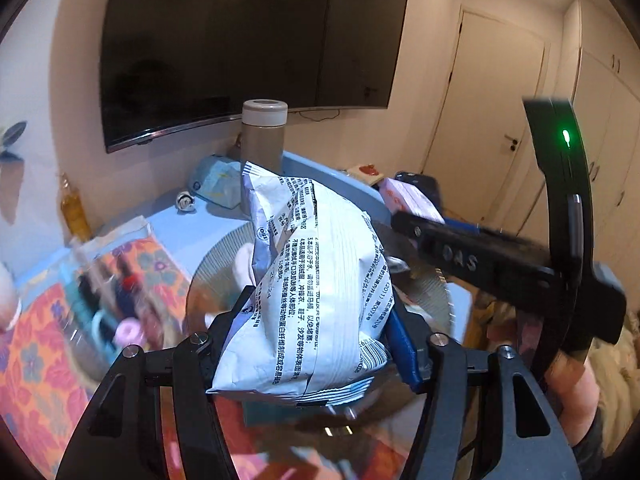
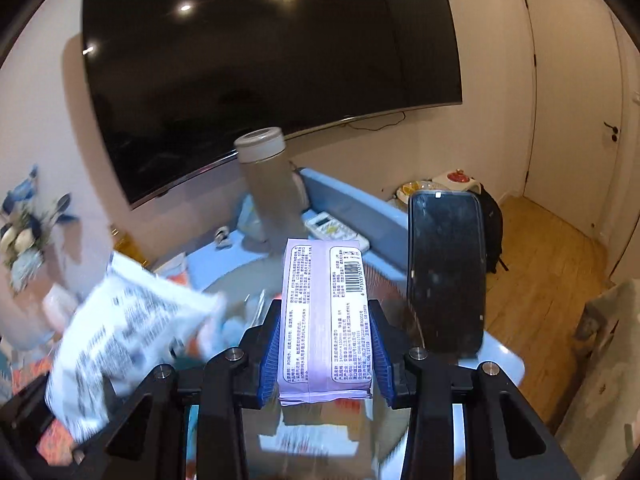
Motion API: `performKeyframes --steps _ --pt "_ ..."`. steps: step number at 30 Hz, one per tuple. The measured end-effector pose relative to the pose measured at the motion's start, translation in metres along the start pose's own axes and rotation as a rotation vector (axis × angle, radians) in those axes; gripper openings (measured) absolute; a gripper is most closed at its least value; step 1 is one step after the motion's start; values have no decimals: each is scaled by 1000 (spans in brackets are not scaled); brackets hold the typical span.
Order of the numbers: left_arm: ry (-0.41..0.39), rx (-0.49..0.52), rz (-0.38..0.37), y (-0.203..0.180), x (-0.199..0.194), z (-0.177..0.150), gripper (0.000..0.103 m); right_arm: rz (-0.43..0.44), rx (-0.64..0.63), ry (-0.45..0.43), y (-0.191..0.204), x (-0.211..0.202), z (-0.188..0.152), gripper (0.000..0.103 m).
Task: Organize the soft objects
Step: 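Carry the snack bag and lilac packet to the glass plate and release both, then bring both open tools back over the tablecloth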
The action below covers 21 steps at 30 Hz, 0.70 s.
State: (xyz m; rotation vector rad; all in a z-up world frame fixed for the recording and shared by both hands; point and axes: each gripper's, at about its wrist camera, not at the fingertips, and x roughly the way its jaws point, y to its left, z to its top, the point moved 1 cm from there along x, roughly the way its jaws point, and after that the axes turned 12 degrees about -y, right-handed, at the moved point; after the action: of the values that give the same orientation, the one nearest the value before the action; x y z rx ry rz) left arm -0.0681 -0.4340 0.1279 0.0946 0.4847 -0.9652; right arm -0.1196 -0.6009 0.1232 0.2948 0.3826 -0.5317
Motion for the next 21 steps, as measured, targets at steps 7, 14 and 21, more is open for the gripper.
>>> performKeyframes --steps 7,14,21 --pt "-10 -57 -11 13 6 -5 90 -8 -30 33 -10 14 -5 65" --pt "-29 -84 -31 14 -32 -15 90 -5 -14 23 -19 -27 -25 65" --pt "-92 -50 27 25 -108 -20 91 24 -101 -90 15 -88 -31 65"
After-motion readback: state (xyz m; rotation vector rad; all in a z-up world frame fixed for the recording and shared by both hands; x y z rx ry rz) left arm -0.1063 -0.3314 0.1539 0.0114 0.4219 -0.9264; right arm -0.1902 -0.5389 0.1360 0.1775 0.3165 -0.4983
